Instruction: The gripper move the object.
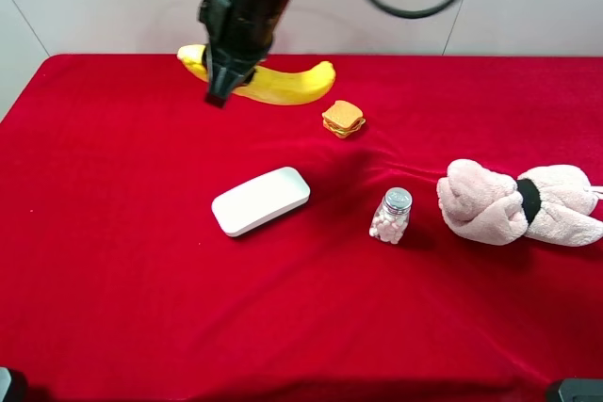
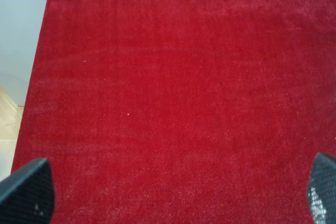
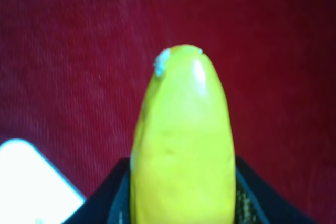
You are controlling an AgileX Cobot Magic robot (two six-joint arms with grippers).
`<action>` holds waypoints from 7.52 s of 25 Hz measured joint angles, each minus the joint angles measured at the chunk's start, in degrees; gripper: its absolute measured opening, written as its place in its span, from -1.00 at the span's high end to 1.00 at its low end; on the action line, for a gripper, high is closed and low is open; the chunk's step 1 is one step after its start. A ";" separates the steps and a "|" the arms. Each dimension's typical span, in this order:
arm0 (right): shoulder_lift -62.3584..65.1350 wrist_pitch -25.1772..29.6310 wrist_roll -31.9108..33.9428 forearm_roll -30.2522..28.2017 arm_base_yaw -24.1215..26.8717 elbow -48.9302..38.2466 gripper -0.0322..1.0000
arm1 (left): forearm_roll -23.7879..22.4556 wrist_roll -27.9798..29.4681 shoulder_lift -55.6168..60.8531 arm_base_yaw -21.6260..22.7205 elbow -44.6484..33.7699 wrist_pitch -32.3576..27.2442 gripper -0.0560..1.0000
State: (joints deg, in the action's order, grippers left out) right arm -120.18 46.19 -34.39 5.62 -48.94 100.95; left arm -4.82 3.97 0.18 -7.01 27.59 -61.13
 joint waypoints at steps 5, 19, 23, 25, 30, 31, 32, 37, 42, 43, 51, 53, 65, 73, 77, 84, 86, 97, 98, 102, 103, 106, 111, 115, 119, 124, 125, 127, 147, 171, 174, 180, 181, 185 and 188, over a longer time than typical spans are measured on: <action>-7.13 4.11 0.00 0.18 -1.13 10.69 0.41 | 0.00 0.00 0.00 0.00 0.00 0.00 -0.91; -18.90 4.14 -0.33 2.01 -1.50 23.40 0.41 | 0.00 0.00 0.00 0.00 0.00 0.00 -0.91; -21.05 2.26 -2.27 4.28 -1.50 23.87 0.41 | 0.00 0.00 0.00 0.00 0.00 0.00 -0.91; -21.89 1.56 -3.22 4.90 -1.50 23.87 0.41 | 0.00 0.00 0.00 0.00 0.00 0.00 -0.91; -23.72 0.31 -4.11 5.36 -1.50 23.87 0.41 | 0.00 0.00 0.00 0.00 0.00 0.00 -0.91; -24.06 -0.06 -4.28 5.41 -1.50 23.87 0.41 | 0.00 0.00 0.00 0.00 0.00 0.00 -0.91; -24.36 -0.35 -4.34 5.41 -1.50 23.87 0.41 | 0.00 0.00 0.00 0.00 0.00 0.00 -0.91; -26.38 -0.47 -4.91 5.43 -1.50 23.87 0.41 | 0.00 0.00 0.00 0.00 0.00 0.00 -0.91; -27.08 -0.53 -5.84 5.31 -1.50 23.87 0.41 | 0.00 0.00 0.00 0.00 0.00 0.00 -0.91; -27.08 -0.53 -5.84 5.31 -1.50 23.87 0.41 | 0.00 0.00 0.00 0.00 0.00 0.00 -0.91; -27.08 -0.63 -5.84 5.31 -1.50 23.94 0.41 | 0.00 0.00 0.00 0.00 0.00 0.00 -0.91; -27.08 -0.63 -5.84 5.36 -1.50 23.94 0.41 | 0.00 0.00 0.00 0.00 0.00 0.00 -0.91; -27.08 -0.76 -7.36 6.02 -1.50 24.04 0.34 | 0.00 0.00 0.00 0.00 0.00 0.00 -0.91; -27.08 -1.79 -8.36 5.94 -2.47 24.04 -0.04 | 0.00 0.00 0.00 0.00 0.00 0.00 -0.91; -27.08 -2.04 -8.84 5.89 -2.64 24.08 -0.15 | 0.00 0.00 0.00 0.00 0.00 0.00 -0.91; -27.08 -2.04 -8.84 5.58 -2.64 24.08 -0.36 | 0.00 0.00 0.00 0.00 0.00 0.00 -0.91; -27.08 -2.04 -8.84 4.96 -2.64 24.08 -0.37 | 0.00 0.00 0.00 0.00 0.00 0.00 -0.91; -21.79 3.70 -8.84 3.02 -2.64 24.08 -0.37 | 0.00 0.00 0.00 0.00 0.00 0.00 -0.91; -20.94 4.90 -8.84 2.94 -2.64 24.08 -0.37 | 0.00 0.00 0.00 0.00 0.00 0.00 -0.91; -18.13 12.31 -8.84 2.25 -2.64 24.08 -0.37 | 0.00 0.00 0.00 0.00 0.00 0.00 -0.91; -17.37 14.56 -8.78 2.25 -2.64 24.08 -0.37 | 0.00 0.00 0.00 0.00 0.00 0.00 -0.91; -15.07 20.92 -7.79 2.09 -2.64 24.08 -0.37 | 0.00 0.00 0.00 0.00 0.00 0.00 -0.91; -10.72 23.38 -3.75 2.09 -2.93 24.08 -0.37 | 0.00 0.00 0.00 0.00 0.00 0.00 -0.91; -7.75 23.49 -0.49 1.79 -4.20 24.08 -0.37 | 0.00 0.00 0.00 0.00 0.00 0.00 -0.91; -4.96 23.55 4.43 1.42 -4.99 22.58 -0.37 | 0.00 0.00 0.00 0.00 0.00 0.00 -0.91; 0.43 23.49 7.24 1.30 -5.01 13.31 -0.37 | 0.00 0.00 0.00 0.00 0.00 0.00 -0.91; 2.00 23.49 7.29 1.30 -5.01 11.13 -0.37 | 0.00 0.00 0.00 0.00 0.00 0.00 -0.91; 5.25 23.55 7.47 1.25 -5.01 5.75 -0.37 | 0.00 0.00 0.00 0.00 0.00 0.00 -0.91; 42.41 21.90 18.17 0.98 -5.05 -36.34 -0.37 | 0.00 0.00 0.00 0.00 0.00 0.00 -0.91; 82.19 15.62 22.20 0.79 -5.05 -70.44 -0.37 | 0.00 0.00 0.00 0.00 0.00 0.00 -0.91; 86.00 14.34 22.25 0.79 -5.05 -71.46 -0.37 | 0.00 0.00 0.00 0.00 0.00 0.00 -0.91; 90.86 13.21 22.25 0.79 -5.05 -72.10 -0.37 | 0.00 0.00 0.00 0.00 0.00 0.00 -0.91; 91.36 13.21 22.25 0.79 -5.05 -72.10 -0.37 | 0.00 0.00 0.00 0.00 0.00 0.00 -0.91; 94.03 13.13 22.45 0.72 -5.05 -72.10 -0.37 | 0.00 0.00 0.00 0.00 0.00 0.00 -0.91; 96.51 13.13 24.29 -0.60 -5.05 -72.10 -0.37 | 0.00 0.00 0.00 0.00 0.00 0.00 -0.91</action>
State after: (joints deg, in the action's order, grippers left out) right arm -23.67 59.33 -10.10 5.02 -53.99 28.85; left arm -4.82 3.97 0.18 -7.01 27.59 -61.13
